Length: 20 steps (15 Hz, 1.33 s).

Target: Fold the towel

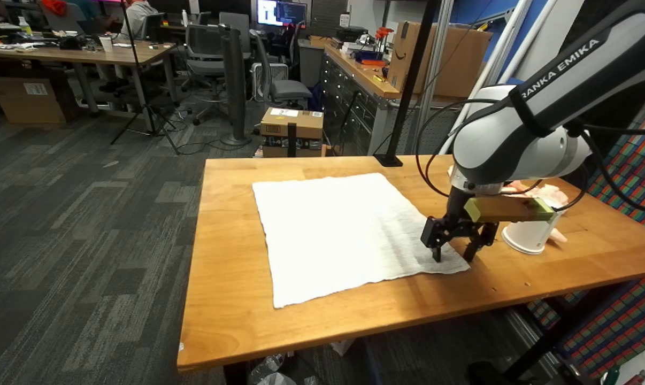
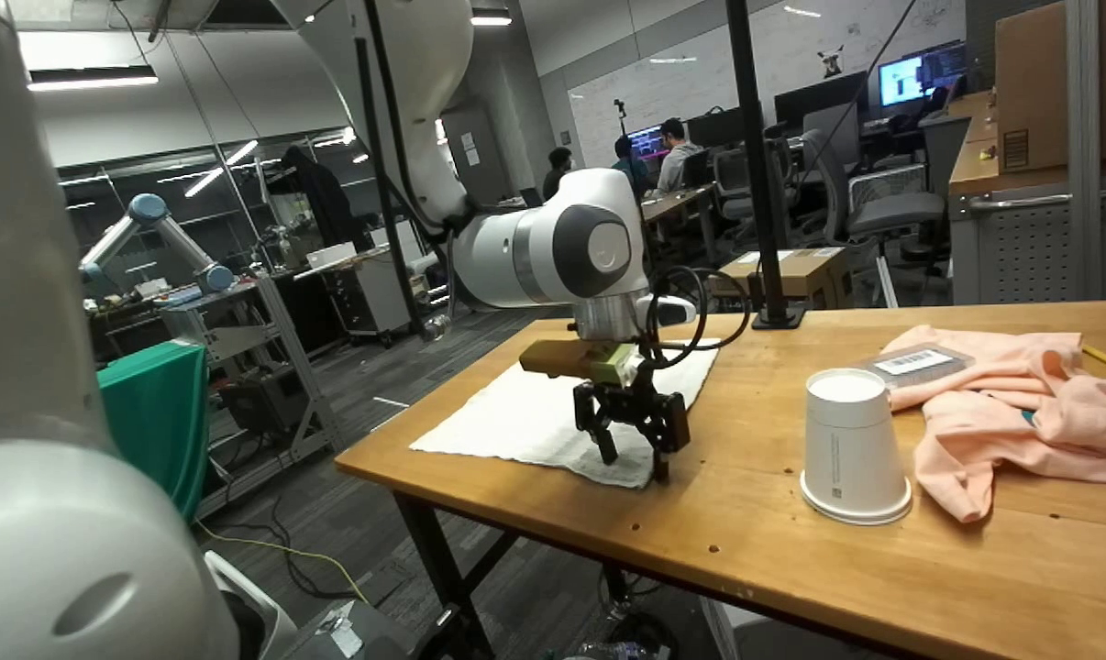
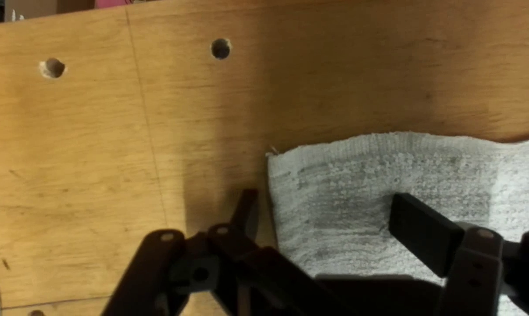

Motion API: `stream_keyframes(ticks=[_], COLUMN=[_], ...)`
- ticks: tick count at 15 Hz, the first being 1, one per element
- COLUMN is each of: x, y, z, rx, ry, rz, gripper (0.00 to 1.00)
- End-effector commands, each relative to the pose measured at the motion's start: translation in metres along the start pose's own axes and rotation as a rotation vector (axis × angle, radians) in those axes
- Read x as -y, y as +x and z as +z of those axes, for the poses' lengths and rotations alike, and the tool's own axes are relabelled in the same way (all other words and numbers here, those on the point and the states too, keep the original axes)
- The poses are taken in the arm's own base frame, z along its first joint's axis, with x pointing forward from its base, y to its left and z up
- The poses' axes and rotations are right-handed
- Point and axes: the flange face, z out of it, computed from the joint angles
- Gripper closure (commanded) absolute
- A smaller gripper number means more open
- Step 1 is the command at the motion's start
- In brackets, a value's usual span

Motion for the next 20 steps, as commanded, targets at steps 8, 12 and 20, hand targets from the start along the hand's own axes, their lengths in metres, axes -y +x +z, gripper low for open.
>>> stream_keyframes(ticks=[8, 12, 20], x=[-0.019, -0.042, 0.004], y=[-0.012, -0.025, -0.016], z=[-0.006, -0.015, -0.093], rx=[0.066, 0.122, 0.126], ry=[-0.068, -0.162, -0.344], rz=[0.056, 0.117, 0.126], gripper=[0.97, 0.93, 0.93])
